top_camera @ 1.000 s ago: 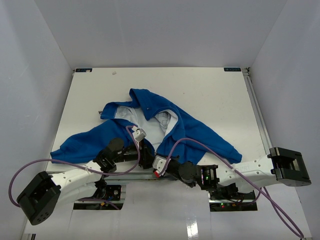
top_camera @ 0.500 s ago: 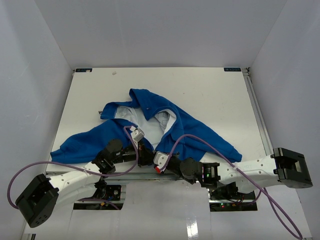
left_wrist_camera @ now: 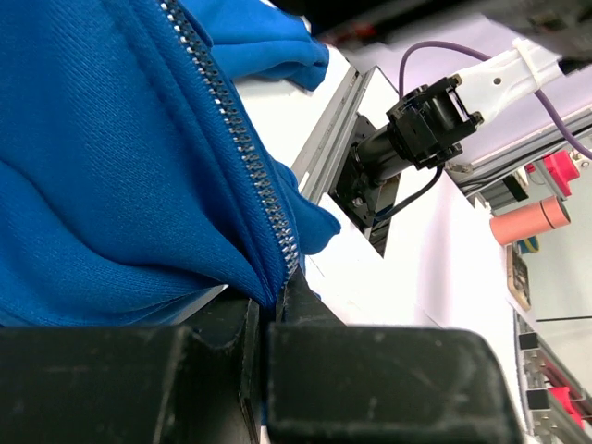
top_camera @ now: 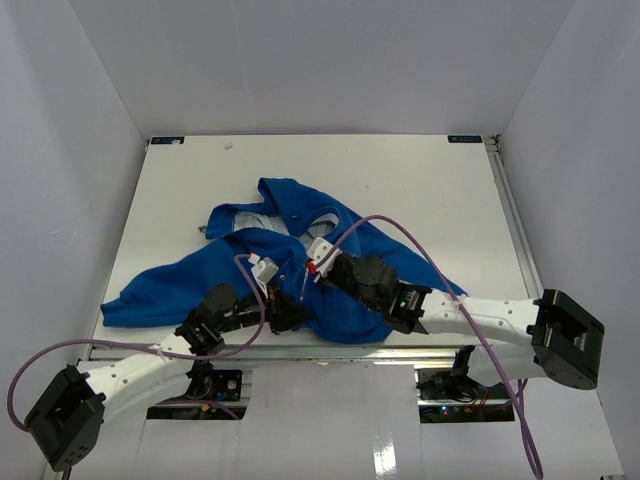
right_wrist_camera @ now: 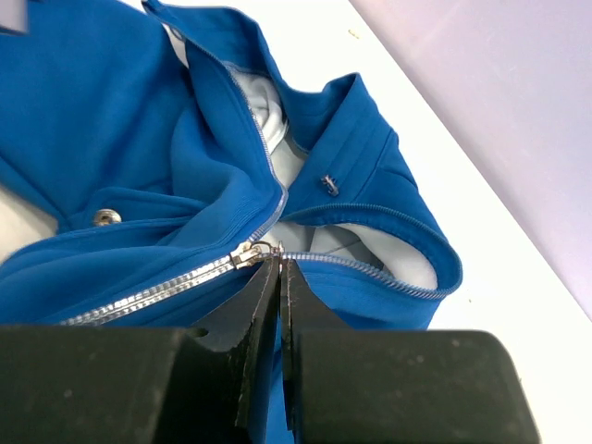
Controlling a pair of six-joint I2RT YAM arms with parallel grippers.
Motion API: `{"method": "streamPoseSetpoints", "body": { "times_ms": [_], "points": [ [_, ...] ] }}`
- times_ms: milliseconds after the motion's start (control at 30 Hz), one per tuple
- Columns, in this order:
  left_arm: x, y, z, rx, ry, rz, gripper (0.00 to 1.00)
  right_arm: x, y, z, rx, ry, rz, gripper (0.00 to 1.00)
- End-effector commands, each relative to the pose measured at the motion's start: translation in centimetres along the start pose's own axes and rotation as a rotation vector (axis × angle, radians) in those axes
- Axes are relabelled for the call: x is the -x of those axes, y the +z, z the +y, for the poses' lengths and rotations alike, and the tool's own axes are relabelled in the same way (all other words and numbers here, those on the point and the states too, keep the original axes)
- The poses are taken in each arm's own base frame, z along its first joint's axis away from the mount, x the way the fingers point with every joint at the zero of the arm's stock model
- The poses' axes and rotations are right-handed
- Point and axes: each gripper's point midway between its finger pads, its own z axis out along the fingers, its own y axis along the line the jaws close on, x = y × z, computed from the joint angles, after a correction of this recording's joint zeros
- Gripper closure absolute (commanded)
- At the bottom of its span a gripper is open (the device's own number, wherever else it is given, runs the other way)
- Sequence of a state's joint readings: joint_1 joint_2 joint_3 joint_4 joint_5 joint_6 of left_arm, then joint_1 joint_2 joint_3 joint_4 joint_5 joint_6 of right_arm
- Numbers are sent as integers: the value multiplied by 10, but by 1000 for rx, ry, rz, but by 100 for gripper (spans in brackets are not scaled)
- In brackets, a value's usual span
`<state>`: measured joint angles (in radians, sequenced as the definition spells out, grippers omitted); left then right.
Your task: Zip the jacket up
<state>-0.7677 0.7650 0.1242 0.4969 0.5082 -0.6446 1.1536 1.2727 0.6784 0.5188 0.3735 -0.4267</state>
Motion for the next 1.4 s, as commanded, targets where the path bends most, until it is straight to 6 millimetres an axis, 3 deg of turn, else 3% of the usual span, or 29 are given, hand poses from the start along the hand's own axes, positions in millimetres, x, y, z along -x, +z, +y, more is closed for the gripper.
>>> {"method": "streamPoseSetpoints", "body": {
  "times_ms": [0,100,300,433,500,567,633,800,1000,1167,1367],
  "points": [
    [-1,-1,-12,-32,-37,46,100,24,23,-65,-132,57,-74,92],
    [-2,-4,-11,-23,-11,43,100,2,39,-86,-175,57,-20,92],
    [14,-6,-3,36,30,-36,100,-38,66,-167,-287,131,40,92],
    [22,-4,12,125,94,-40,100,-50,91,-212,-341,156,45,92],
    [32,-4,12,155,138,-34,100,-68,99,-234,-377,163,79,92],
    [41,-7,10,169,158,-63,100,-74,102,-262,-425,157,86,92],
    [53,-11,11,200,169,-113,100,-94,108,-285,-467,163,119,92],
    [80,-28,7,271,198,-222,100,-121,103,-350,-567,235,125,92],
    [89,-40,10,332,196,-266,100,-126,101,-396,-600,281,85,92],
    [87,-55,49,519,173,-329,100,-138,98,-434,-650,297,92,92],
    [89,-94,98,837,72,-453,100,-161,86,-463,-707,313,116,92]
  ]
}}
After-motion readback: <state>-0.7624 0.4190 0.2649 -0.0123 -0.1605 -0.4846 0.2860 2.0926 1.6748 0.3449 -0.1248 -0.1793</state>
